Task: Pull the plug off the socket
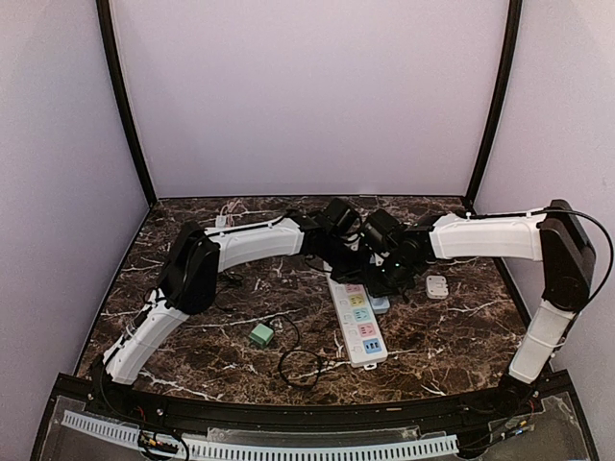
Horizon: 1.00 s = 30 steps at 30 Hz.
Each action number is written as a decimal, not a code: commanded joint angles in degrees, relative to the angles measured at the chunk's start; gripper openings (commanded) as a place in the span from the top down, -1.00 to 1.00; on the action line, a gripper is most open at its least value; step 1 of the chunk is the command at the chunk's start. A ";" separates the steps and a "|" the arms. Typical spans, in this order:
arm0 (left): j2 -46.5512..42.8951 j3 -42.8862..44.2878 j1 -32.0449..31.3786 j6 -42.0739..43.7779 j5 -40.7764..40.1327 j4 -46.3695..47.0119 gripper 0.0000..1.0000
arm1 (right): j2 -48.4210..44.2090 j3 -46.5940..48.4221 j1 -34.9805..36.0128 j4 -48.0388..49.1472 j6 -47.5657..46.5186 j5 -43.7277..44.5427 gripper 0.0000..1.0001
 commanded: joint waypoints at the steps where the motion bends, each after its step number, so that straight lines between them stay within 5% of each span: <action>1: 0.76 2.54 -0.46 3.00 -5.95 -6.83 0.98 | 0.03 0.85 0.27 4.19 -1.16 -0.53 0.95; 30: 7.34 5.39 -0.67 5.82 -11.14 -14.61 0.99 | -3.50 4.06 -1.92 1.50 -3.56 -1.88 0.92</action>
